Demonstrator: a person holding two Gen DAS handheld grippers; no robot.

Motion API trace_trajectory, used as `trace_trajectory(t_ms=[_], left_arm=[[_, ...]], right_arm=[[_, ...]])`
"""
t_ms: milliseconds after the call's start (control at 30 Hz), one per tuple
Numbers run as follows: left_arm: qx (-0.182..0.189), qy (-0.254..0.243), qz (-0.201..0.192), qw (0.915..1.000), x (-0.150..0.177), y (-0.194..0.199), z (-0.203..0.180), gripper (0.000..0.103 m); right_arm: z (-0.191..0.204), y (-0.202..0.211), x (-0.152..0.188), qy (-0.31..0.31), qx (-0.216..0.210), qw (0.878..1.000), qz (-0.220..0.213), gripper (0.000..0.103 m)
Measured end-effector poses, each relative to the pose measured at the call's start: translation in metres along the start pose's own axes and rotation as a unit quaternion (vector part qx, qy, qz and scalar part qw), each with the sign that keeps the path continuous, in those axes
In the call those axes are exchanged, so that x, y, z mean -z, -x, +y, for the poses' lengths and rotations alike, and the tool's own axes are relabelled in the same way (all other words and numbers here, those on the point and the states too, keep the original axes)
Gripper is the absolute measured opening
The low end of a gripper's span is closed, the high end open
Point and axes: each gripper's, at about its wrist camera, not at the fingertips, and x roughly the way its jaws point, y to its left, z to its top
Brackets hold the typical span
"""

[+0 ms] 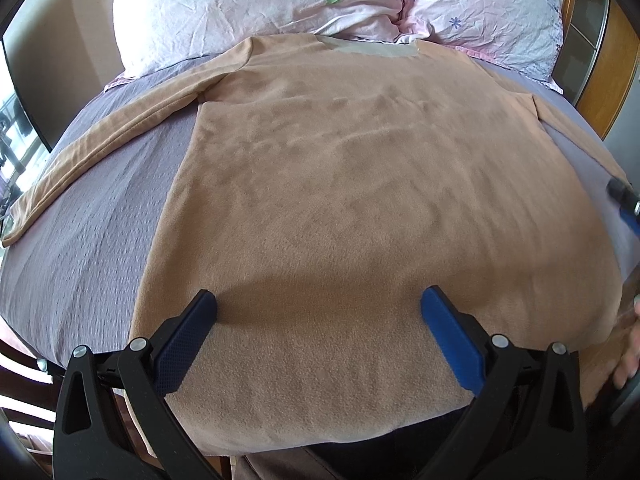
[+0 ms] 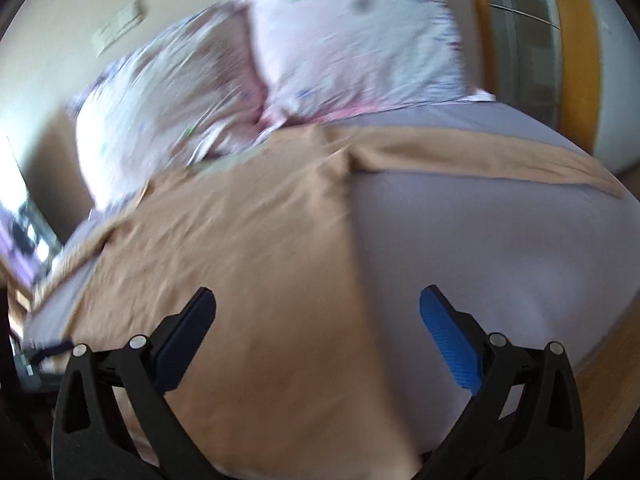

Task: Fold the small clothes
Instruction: 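Grasp a tan sleeve with the right gripper and fold it across the shirt body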

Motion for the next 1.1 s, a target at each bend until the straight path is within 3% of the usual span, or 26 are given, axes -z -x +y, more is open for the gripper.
trace_trajectory(t_ms=[67, 133, 200, 267, 400, 500, 533, 567, 600, 633, 700, 767, 833, 933, 1033, 1100], left_arm=[[0.017, 0.0, -0.014, 0.9998, -0.001, 0.001, 0.004, 0.102], [0.055, 0.008, -0.041, 0.9976, -0.004, 0.003, 0.011, 0.102], [0.097, 0.026, -0.072, 0.9923, -0.01, 0.007, 0.021, 0.102], [0.133, 0.05, -0.118, 0.9828, -0.016, 0.015, 0.034, 0.102], [0.146, 0.074, -0.176, 0.9706, -0.029, 0.025, 0.052, 0.102], [0.161, 0.092, -0.18, 0.9659, -0.04, 0.024, 0.068, 0.102], [0.171, 0.104, -0.179, 0.9633, -0.043, 0.022, 0.076, 0.102], [0.18, 0.115, -0.178, 0.9606, -0.044, 0.02, 0.083, 0.102], [0.19, 0.128, -0.178, 0.957, -0.044, 0.02, 0.091, 0.102], [0.199, 0.146, -0.178, 0.9527, -0.045, 0.017, 0.102, 0.102], [0.215, 0.183, -0.185, 0.9415, -0.044, 0.014, 0.125, 0.102], [0.234, 0.207, -0.196, 0.9294, -0.042, 0.011, 0.145, 0.102], [0.245, 0.222, -0.204, 0.9214, -0.041, 0.011, 0.162, 0.102], [0.214, 0.248, -0.208, 0.9216, -0.038, 0.012, 0.182, 0.102], [0.198, 0.294, -0.189, 0.9156, -0.032, 0.009, 0.209, 0.102], [0.196, 0.336, -0.173, 0.9047, -0.027, 0.004, 0.231, 0.102]], right_arm=[[-0.063, 0.007, -0.034, -0.102, 0.027, 0.994, -0.02, 0.078], [-0.132, 0.003, -0.06, -0.212, 0.051, 0.976, -0.009, 0.041], [-0.192, -0.004, -0.074, -0.308, 0.071, 0.949, 0.0, 0.036], [-0.23, -0.014, -0.081, -0.361, 0.084, 0.929, 0.005, 0.035], [-0.273, -0.037, -0.081, -0.432, 0.073, 0.899, 0.014, 0.032], [-0.286, -0.043, -0.086, -0.445, 0.079, 0.892, -0.004, 0.028], [-0.29, -0.047, -0.089, -0.445, 0.086, 0.891, -0.004, 0.013], [-0.293, -0.05, -0.092, -0.443, 0.097, 0.891, 0.0, 0.004], [-0.29, -0.052, -0.096, -0.434, 0.111, 0.894, 0.0, 0.004], [-0.283, -0.051, -0.106, -0.413, 0.125, 0.902, -0.006, 0.004], [-0.235, -0.043, -0.135, -0.306, 0.134, 0.942, -0.039, 0.004], [-0.168, -0.039, -0.161, -0.206, 0.1, 0.971, -0.066, 0.004], [-0.092, -0.042, -0.176, -0.117, 0.038, 0.99, -0.071, 0.004], [0.033, -0.059, -0.177, 0.009, -0.061, 0.997, -0.053, 0.004], [0.139, -0.089, -0.152, 0.097, -0.152, 0.984, 0.002, 0.004], [0.195, -0.112, -0.124, 0.142, -0.189, 0.97, 0.048, 0.004]])
